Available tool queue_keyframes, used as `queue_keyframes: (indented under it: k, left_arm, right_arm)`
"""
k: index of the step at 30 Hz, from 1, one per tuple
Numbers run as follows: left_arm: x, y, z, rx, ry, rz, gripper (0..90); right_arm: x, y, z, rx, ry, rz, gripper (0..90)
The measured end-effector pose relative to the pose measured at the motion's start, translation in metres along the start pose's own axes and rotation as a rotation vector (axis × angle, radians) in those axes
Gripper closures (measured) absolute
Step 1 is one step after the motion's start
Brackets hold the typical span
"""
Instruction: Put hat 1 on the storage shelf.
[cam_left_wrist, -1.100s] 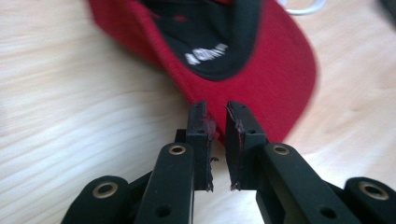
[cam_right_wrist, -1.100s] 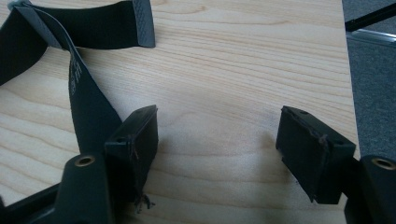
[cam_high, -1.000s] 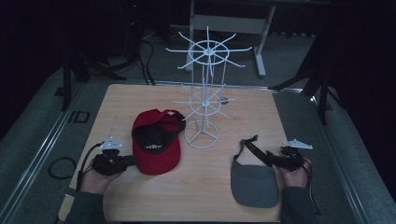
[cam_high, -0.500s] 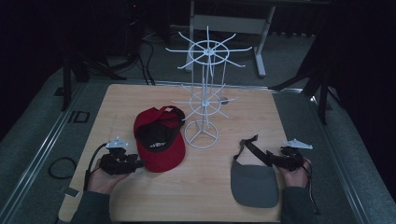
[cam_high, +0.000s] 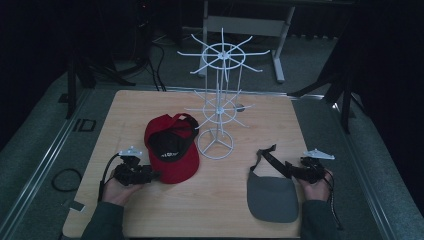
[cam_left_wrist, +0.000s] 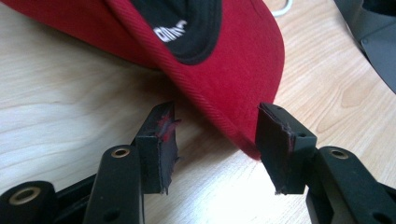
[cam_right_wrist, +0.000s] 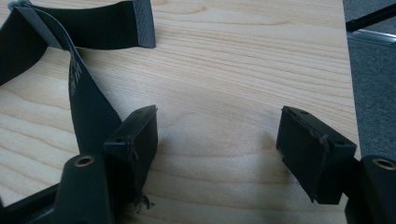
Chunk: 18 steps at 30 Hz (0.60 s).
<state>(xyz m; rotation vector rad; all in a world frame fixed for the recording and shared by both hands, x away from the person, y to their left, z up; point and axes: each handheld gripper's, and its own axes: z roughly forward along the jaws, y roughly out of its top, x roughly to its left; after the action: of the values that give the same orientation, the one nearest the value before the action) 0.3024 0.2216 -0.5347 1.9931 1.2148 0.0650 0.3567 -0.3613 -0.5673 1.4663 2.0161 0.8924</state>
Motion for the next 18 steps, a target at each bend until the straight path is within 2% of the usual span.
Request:
queue_keyframes:
  k: [12,15,18]
  left_arm:
    - [-0.004,0.008,0.03,0.068,-0.033,0.017,51.0]
    - [-0.003,0.01,0.034,0.094,-0.045,0.036,54.4]
    - [-0.001,0.011,0.035,0.101,-0.072,0.028,58.3]
  right_arm:
    - [0.0,0.0,0.0,0.0,0.0,0.0,28.9]
    - [0.0,0.0,0.0,0.0,0.001,0.0,28.9]
    - [0.0,0.0,0.0,0.0,0.001,0.0,28.9]
